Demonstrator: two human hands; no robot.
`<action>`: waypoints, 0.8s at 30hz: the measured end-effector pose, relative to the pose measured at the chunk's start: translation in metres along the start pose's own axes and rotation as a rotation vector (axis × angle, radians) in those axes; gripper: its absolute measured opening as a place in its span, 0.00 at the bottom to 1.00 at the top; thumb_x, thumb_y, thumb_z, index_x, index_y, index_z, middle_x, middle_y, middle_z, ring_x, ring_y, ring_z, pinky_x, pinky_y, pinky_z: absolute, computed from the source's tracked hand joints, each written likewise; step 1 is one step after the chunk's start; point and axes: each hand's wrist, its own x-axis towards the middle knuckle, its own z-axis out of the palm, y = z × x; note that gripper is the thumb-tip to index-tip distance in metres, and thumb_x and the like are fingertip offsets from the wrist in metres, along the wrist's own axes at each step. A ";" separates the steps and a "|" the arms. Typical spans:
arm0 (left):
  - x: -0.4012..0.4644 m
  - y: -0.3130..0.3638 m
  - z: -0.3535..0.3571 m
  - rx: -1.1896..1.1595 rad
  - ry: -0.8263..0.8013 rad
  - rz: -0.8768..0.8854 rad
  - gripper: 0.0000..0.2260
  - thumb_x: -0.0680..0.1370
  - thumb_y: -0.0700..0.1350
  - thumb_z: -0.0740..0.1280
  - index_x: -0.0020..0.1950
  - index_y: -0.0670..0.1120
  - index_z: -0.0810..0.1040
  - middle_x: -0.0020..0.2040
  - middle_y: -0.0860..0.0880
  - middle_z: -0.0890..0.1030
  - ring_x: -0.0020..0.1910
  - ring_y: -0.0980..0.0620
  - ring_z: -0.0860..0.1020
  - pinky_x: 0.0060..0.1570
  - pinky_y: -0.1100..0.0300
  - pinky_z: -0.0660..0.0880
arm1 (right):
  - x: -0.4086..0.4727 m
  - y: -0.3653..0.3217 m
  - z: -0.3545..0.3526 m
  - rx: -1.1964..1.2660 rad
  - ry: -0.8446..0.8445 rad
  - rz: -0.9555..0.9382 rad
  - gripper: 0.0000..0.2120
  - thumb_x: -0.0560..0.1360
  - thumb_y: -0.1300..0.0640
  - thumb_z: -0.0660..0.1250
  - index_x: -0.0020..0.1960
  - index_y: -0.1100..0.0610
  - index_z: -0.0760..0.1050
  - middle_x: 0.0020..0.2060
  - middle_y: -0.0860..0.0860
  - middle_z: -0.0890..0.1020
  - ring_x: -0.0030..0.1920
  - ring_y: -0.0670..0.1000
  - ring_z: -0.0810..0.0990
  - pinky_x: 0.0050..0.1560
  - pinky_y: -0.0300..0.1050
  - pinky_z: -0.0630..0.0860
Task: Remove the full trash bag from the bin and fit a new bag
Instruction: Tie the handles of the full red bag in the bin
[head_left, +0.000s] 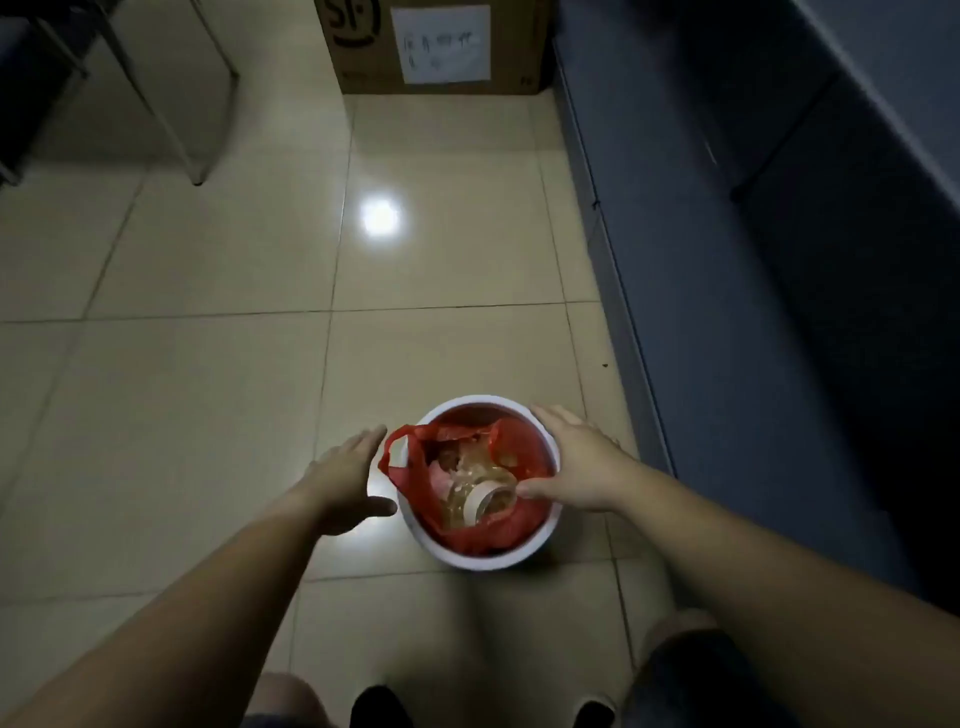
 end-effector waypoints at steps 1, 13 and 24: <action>0.011 -0.005 0.006 -0.011 0.008 0.033 0.54 0.66 0.64 0.76 0.81 0.53 0.45 0.82 0.48 0.52 0.80 0.43 0.55 0.75 0.41 0.58 | 0.007 0.003 0.003 -0.018 0.001 -0.041 0.57 0.55 0.28 0.72 0.77 0.41 0.51 0.75 0.44 0.61 0.73 0.53 0.64 0.70 0.62 0.65; 0.050 0.028 0.049 -0.051 0.235 0.342 0.24 0.73 0.67 0.54 0.64 0.61 0.74 0.72 0.54 0.67 0.67 0.47 0.63 0.65 0.45 0.63 | 0.051 0.025 0.064 0.138 0.256 -0.374 0.17 0.72 0.47 0.67 0.61 0.44 0.80 0.67 0.42 0.77 0.69 0.46 0.72 0.71 0.56 0.65; 0.056 0.082 0.076 -0.666 0.456 0.262 0.14 0.83 0.46 0.60 0.42 0.53 0.81 0.39 0.63 0.84 0.39 0.66 0.80 0.43 0.69 0.73 | 0.063 0.022 0.094 0.879 0.382 -0.187 0.14 0.82 0.57 0.60 0.40 0.55 0.78 0.30 0.51 0.83 0.42 0.55 0.85 0.53 0.49 0.79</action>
